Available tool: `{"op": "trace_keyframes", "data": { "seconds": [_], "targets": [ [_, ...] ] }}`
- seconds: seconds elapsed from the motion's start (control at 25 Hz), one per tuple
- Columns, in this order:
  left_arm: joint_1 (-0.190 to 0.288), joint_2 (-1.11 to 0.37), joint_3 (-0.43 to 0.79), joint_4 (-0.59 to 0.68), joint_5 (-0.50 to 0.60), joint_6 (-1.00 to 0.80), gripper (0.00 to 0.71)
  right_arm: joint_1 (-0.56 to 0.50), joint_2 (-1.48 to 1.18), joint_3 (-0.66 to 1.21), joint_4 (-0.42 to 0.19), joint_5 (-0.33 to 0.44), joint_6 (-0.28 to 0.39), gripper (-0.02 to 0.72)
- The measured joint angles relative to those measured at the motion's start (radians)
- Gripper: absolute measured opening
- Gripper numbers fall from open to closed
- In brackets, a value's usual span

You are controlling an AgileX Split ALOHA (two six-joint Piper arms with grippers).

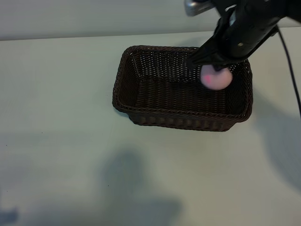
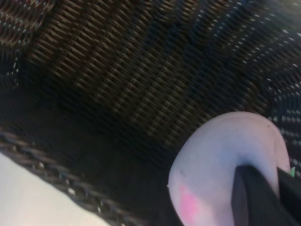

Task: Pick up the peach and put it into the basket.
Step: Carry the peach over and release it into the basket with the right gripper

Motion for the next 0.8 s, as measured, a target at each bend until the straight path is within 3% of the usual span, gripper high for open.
{"op": "trace_keyframes", "data": {
  "seconds": [0.36,0.8],
  "targets": [
    [0.000,0.000,0.000,0.000,0.000,0.000,0.498,0.000,0.109,-0.001,-0.003,-0.101,-0.002,0.038],
    [0.000,0.000,0.000,0.000,0.000,0.000,0.498,0.000,0.193,-0.001,-0.003,-0.133,-0.002,0.039]
  ]
}}
